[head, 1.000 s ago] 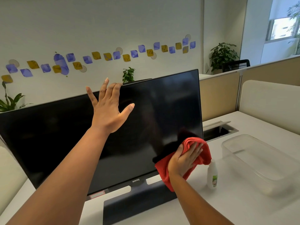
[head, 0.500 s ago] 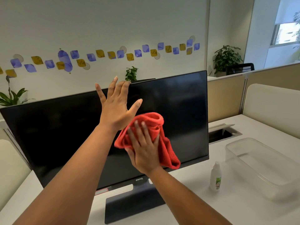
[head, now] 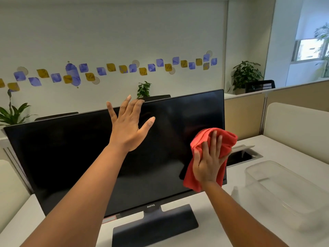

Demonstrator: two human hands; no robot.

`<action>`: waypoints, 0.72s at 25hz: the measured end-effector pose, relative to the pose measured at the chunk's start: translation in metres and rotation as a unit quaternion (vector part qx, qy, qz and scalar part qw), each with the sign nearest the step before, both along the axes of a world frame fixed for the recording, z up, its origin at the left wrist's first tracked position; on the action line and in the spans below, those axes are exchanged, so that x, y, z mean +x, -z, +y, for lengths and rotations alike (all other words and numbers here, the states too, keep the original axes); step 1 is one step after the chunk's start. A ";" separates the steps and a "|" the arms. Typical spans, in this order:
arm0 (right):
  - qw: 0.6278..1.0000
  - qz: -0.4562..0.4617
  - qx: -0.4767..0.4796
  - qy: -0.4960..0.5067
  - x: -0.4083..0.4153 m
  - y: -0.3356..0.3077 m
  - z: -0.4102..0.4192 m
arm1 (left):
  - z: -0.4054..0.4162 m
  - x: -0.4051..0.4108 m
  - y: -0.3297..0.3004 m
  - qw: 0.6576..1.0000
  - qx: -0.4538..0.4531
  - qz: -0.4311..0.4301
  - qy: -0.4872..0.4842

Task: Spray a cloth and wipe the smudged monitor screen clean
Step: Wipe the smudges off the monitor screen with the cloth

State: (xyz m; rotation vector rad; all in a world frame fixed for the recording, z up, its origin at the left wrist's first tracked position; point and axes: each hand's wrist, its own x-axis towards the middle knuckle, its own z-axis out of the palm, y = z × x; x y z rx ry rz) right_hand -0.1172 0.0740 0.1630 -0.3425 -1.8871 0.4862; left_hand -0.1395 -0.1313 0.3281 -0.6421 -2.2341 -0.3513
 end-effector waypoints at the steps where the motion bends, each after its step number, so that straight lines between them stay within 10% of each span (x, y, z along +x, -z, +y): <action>1: 0.999 0.018 -0.043 -0.001 -0.004 -0.022 0.007 | 0.000 0.000 0.000 1.000 0.001 -0.001 0.003; 8: 0.991 0.071 -0.111 -0.014 -0.025 -0.132 0.017 | -0.003 -0.004 0.000 0.999 0.015 0.016 0.025; 18: 0.995 0.037 0.078 -0.055 -0.023 -0.154 -0.025 | 0.001 -0.008 0.002 0.999 0.009 0.042 0.009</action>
